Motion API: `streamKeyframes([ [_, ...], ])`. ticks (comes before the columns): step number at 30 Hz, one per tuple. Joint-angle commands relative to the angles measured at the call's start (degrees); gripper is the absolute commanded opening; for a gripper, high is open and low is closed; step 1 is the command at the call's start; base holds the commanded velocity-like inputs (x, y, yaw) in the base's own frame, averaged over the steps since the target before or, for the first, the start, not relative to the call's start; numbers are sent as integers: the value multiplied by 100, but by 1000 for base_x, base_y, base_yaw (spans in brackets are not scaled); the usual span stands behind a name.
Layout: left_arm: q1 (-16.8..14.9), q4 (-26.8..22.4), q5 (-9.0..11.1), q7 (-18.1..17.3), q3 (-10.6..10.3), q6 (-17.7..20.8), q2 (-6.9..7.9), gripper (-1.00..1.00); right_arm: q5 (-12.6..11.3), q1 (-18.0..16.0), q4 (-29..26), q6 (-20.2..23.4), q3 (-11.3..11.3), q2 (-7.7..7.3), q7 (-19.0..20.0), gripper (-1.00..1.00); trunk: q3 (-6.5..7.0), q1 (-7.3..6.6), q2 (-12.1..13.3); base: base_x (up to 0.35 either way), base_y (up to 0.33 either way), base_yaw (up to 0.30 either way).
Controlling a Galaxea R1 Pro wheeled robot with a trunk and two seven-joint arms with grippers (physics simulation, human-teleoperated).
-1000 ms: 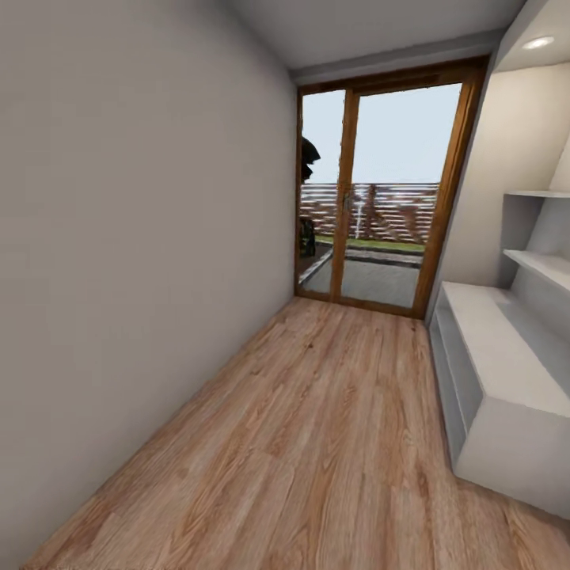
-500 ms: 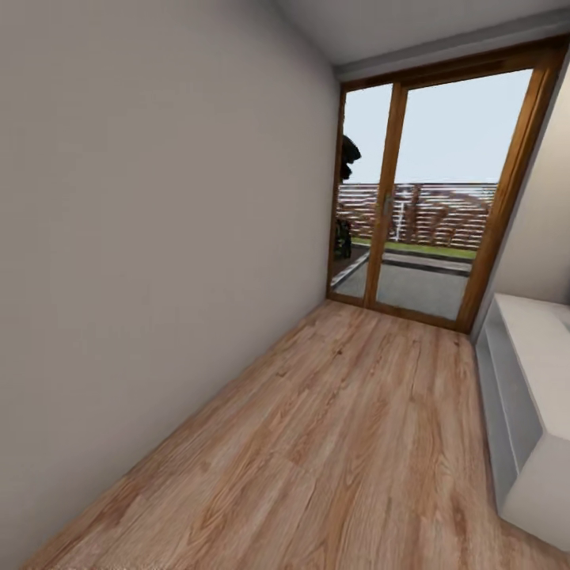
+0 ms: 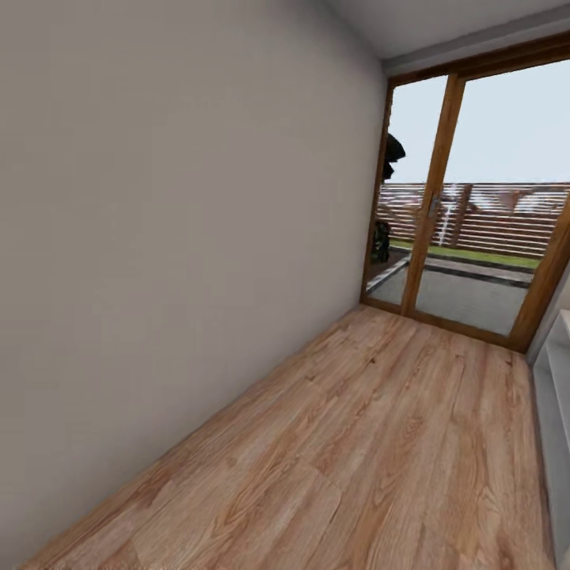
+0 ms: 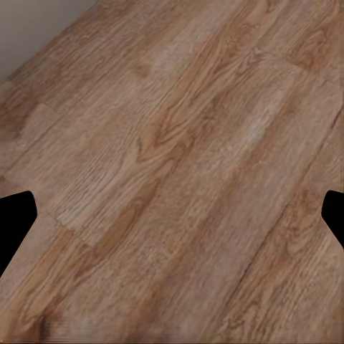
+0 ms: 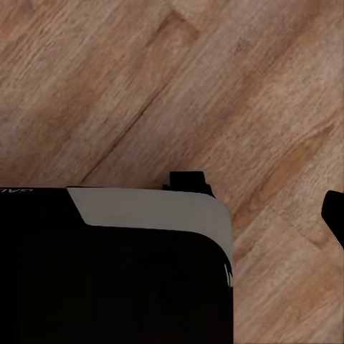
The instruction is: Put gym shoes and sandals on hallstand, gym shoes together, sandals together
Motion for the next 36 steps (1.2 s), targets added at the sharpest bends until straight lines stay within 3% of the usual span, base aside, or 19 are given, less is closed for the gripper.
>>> streamKeyframes([
  [1, -5, 2, -60, 0, 14, -21, -3, 100, 1, -1, -3, 0, -3, 0, -2, 100, -6, 0, -3, 10, -1, 299],
  [8, -27, -87, -68, 12, 21, -13, 9, 100, 13, -2, 21, 0, -1, 0, -6, 100, -6, 0, -3, 4, 0, 299],
  [12, -275, -178, -55, 37, 25, 61, 18, 100, 18, -2, 14, 0, 5, 0, -3, 100, -6, 0, -3, 0, 0, 300],
  [18, -643, -251, -56, 49, 30, 801, 34, 100, 49, -2, -138, 0, 29, -1, -7, 100, -6, 0, -3, 0, 0, 300],
  [23, -864, -581, 0, 22, 24, 1270, 5, 100, 62, -5, -654, 43, 44, 18, -10, 100, -6, 0, -3, 0, 0, 300],
  [28, -902, -597, 431, 1, 4, 1338, -121, 100, 55, -19, -1107, 57, 50, 33, 5, 100, -10, 0, -3, 0, 0, 300],
  [29, -908, -464, 753, -4, 2, 1341, -147, 100, 54, -25, -1276, 65, 51, 52, 23, 100, -12, 0, -3, 0, 0, 300],
  [30, -909, -372, 831, -5, 3, 1336, -151, 100, 54, -26, -1313, 67, 51, 54, 28, 100, -14, 0, -3, 0, 0, 300],
  [36, -904, -62, 957, 6, 13, 1326, -98, 100, 61, -28, -1368, 67, 64, 57, 16, 100, -26, 0, -3, 0, 0, 300],
])
